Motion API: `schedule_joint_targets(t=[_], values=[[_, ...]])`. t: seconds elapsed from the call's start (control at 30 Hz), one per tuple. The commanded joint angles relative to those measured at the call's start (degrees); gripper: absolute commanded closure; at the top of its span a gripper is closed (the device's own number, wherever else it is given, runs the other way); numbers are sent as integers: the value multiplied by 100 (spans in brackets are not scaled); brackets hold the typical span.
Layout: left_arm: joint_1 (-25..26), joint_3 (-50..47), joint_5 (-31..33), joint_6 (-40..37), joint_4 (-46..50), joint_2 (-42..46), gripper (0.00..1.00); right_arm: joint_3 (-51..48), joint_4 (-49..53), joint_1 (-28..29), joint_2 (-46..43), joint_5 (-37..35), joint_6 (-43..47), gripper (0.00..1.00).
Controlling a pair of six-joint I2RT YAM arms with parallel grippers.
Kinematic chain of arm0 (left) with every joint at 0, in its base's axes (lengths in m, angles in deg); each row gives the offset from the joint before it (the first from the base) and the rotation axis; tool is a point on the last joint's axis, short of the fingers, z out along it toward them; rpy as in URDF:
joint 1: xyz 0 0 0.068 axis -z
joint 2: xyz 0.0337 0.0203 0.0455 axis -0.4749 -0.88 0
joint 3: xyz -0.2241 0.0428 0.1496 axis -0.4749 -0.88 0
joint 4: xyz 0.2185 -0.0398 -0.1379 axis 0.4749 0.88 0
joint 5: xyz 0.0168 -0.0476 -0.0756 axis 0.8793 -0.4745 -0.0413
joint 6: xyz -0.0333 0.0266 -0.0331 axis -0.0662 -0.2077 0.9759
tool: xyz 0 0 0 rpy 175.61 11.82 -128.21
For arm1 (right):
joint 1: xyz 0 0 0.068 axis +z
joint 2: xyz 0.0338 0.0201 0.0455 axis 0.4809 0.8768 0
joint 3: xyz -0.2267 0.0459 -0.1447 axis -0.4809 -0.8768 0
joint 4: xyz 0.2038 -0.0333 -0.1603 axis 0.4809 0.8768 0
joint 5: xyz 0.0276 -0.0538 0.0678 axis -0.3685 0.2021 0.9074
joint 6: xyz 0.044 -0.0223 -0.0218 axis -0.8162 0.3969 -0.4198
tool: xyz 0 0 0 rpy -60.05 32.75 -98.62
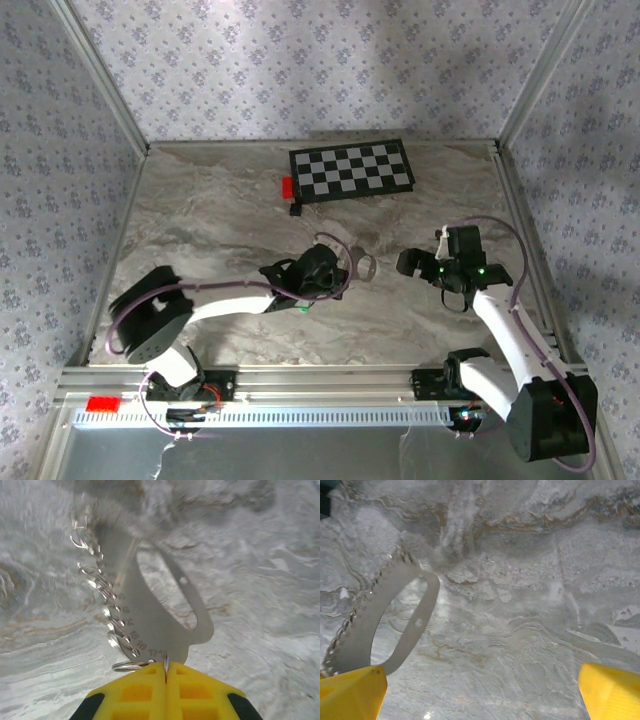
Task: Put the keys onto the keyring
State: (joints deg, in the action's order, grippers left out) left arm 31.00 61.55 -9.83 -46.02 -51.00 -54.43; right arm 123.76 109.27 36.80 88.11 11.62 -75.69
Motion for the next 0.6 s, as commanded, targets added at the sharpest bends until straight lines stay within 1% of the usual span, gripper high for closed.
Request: schedule_joint_targets(t=[0.0, 0.13, 0.23, 0.37, 0.47, 0.57], values=[[34, 1, -184, -1188, 640, 690, 100, 303, 181, 127, -300, 247, 117, 2], [91, -356, -265, -1934, 611, 1684, 100, 553, 53, 567, -758, 417, 203, 6], [141, -629, -532, -2385, 417, 2495, 100, 755, -184, 1140, -1094, 516, 367, 23], [199, -835, -1044, -2900, 264, 3399, 100, 787, -850, 2007, -1501, 976, 608, 36], [209, -865, -1375, -3104, 236, 3895, 100, 728, -1373, 2679, -1756, 1194, 760, 38], [208, -882, -1685, -3125, 71, 4185, 100, 774, -1633, 3264, -1835, 1298, 1051, 42]])
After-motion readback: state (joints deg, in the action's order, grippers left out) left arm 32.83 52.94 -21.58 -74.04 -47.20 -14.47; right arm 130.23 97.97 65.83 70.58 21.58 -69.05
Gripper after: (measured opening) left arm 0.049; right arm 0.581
